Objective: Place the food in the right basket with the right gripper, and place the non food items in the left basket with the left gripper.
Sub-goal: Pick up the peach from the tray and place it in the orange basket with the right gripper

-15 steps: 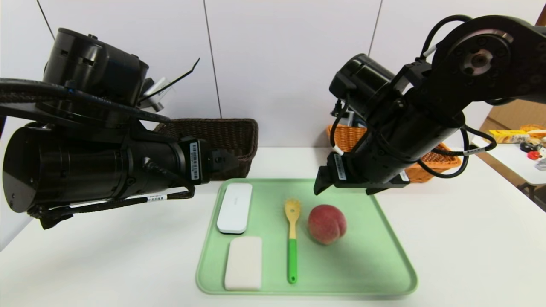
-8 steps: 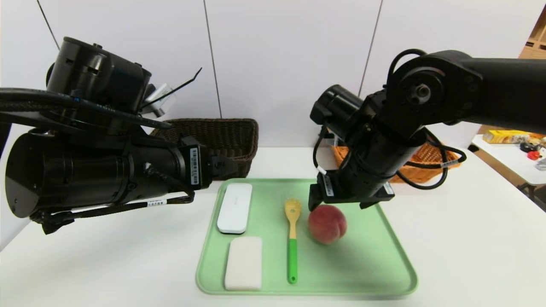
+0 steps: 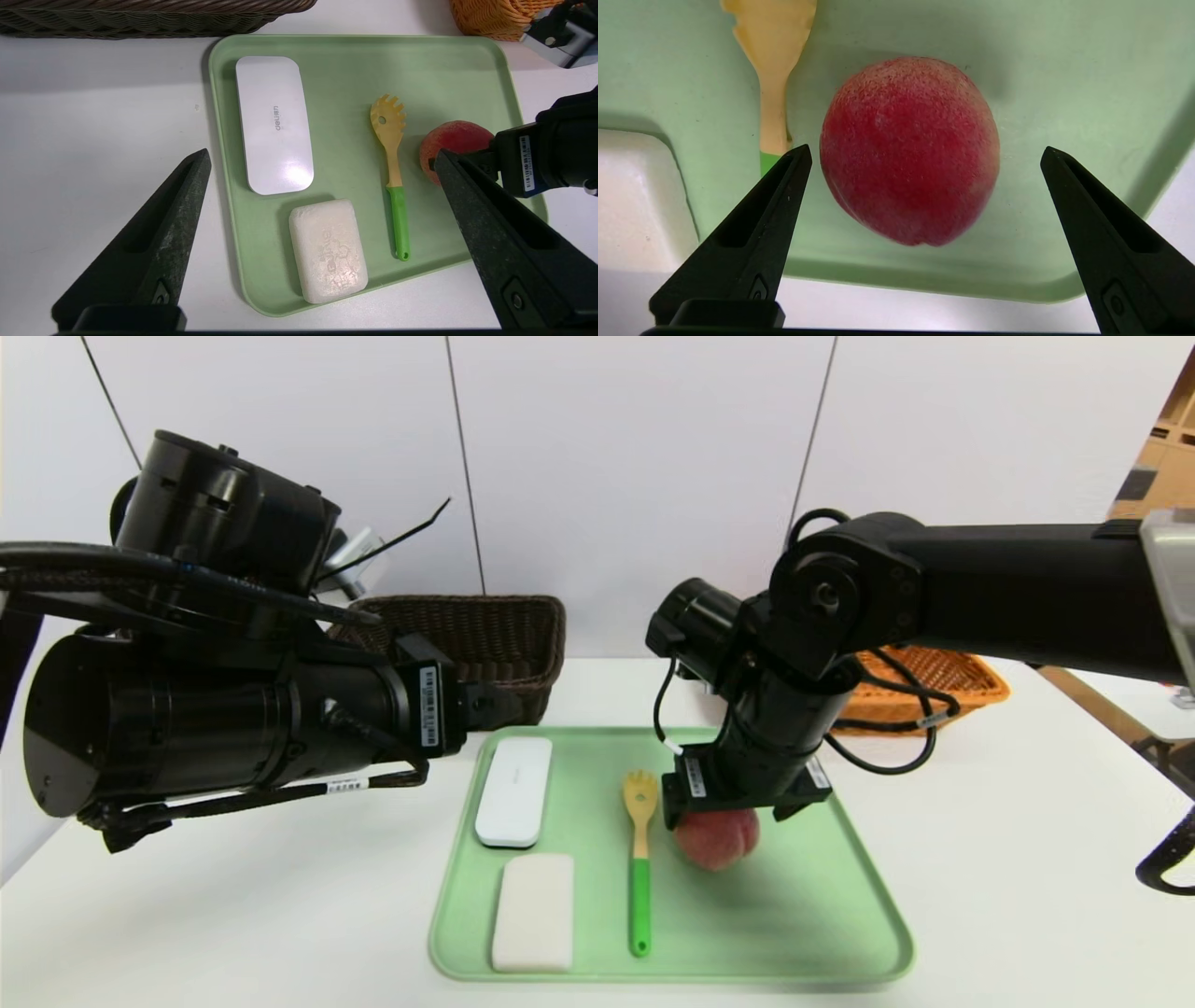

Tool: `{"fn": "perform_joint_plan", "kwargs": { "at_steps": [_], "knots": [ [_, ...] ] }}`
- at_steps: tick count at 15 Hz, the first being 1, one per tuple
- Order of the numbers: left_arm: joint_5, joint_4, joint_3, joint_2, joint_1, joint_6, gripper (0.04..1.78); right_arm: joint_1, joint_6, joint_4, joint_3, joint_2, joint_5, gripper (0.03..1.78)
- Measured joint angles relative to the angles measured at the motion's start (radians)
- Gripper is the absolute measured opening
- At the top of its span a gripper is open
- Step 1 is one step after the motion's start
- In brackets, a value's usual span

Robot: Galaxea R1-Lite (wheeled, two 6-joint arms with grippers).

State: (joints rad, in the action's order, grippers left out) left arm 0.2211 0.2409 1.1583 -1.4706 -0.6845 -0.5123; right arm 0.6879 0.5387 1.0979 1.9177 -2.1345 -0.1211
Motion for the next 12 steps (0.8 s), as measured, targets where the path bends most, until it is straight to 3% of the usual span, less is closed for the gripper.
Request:
{"fn": "perform_joint_plan", "kwargs": {
  "at_steps": [6, 9, 12],
  "knots": [
    [0.000, 0.000, 0.001, -0.007, 0.001, 0.002, 1.69, 0.001, 0.017, 0.002, -0.002, -0.037, 0.000, 1.69],
    [0.000, 0.000, 0.003, -0.011, 0.002, 0.003, 1.69, 0.001, 0.016, -0.001, -0.002, -0.045, 0.005, 1.22],
    [0.000, 0.000, 0.002, -0.013, 0.002, 0.003, 1.69, 0.001, 0.015, -0.002, 0.000, -0.050, 0.003, 1.15]
  ]
}}
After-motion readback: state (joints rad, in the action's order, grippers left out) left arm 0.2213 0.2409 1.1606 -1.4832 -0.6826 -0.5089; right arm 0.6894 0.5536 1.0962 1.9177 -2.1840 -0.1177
